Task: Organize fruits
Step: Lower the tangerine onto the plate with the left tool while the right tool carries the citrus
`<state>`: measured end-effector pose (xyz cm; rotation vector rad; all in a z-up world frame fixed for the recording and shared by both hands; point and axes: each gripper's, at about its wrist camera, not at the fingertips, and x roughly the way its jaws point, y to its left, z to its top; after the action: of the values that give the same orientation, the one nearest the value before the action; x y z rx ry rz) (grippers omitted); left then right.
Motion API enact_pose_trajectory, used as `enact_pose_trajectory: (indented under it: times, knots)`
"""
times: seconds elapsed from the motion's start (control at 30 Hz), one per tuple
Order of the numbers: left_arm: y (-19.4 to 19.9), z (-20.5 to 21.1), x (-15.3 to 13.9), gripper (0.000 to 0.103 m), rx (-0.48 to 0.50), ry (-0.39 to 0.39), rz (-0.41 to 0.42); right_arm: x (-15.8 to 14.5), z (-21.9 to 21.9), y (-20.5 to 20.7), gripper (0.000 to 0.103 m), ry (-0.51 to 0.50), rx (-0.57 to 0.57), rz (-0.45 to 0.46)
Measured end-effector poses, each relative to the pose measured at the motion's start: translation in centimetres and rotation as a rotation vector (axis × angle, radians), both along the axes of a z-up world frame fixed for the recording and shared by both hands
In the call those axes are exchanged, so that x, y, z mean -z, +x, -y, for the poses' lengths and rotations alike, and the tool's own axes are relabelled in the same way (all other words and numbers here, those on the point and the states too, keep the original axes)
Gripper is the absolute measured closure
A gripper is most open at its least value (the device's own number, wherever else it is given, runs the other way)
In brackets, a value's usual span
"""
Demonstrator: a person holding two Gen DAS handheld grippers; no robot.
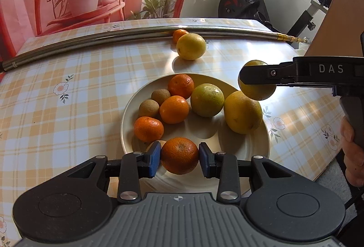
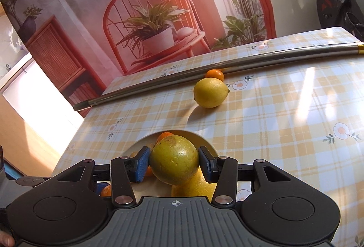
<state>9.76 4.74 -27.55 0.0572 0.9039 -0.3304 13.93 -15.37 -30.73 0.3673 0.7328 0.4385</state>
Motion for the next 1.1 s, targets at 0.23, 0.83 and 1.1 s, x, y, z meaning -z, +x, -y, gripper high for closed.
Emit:
enact_pose_trajectory:
  times: [0.23,0.83,1.1]
  knots:
    - [0.1,0.4,1.0,0.065,0.022,0.04,-0.02,-0.5,-0.2,-0.9,0.06,-0.003,-0.005,0.015]
    - [0.2,0.0,1.6,0.062,-0.013,0.086,-0.019,0.6,-0.1,-0.6,0.06,0.016,-0.01,-0.015]
    - [0.0,-0.6,0.9,0.062,-0.039,0.057,0.0,0.5,-0.3,-0.7,0.06,0.01,-0.017,-0.011]
